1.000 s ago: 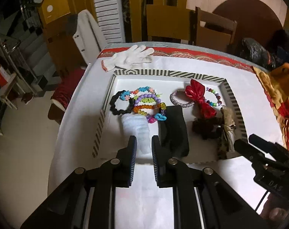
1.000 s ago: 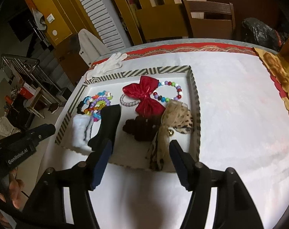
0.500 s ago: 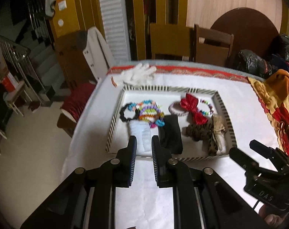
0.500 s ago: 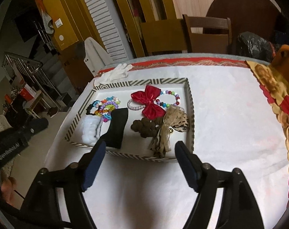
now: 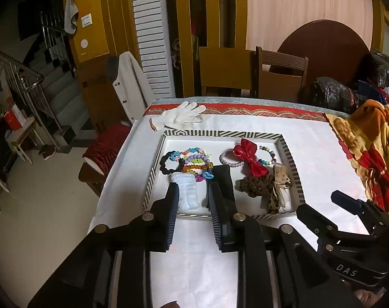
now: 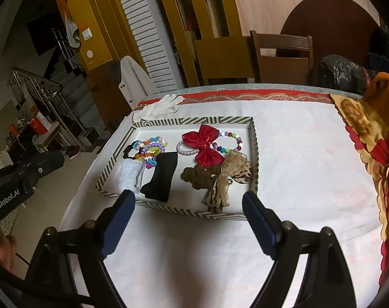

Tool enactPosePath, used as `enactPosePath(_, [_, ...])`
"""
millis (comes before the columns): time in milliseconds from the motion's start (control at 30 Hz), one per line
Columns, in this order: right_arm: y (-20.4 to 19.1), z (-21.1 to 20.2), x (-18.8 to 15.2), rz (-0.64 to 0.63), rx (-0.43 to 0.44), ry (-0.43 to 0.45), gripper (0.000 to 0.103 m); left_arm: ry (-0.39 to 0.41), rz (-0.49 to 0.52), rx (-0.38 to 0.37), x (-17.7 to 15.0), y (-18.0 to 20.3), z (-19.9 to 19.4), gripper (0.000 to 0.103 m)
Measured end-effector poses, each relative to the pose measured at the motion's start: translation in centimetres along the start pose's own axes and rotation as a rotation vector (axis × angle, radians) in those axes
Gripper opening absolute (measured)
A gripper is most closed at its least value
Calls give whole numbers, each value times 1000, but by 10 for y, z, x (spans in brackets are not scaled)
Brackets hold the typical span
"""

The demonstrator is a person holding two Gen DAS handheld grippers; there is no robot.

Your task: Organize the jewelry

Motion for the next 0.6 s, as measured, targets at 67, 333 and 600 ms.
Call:
enactPosePath(67, [1,-1,0,-2,-9,1,88,-3,-4,1,0,0,1,20])
enactPosePath(333, [5,-2,2,5,-16,-1,89,-3,-8,2,-1,0,0,21])
enactPosePath(600, [2,-4,2,-8,-15,0,89,-5,-22,7,-1,-1,-1,21])
Point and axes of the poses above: each gripper's, at about its wrist camera, not at the fingertips, and z roughly the way its jaws point, y to its right, x to its top, the point moved 2 cm from there along z, roughly the way its jaws point, and after that the axes turned 14 degrees about z, right-handed, at the moved point
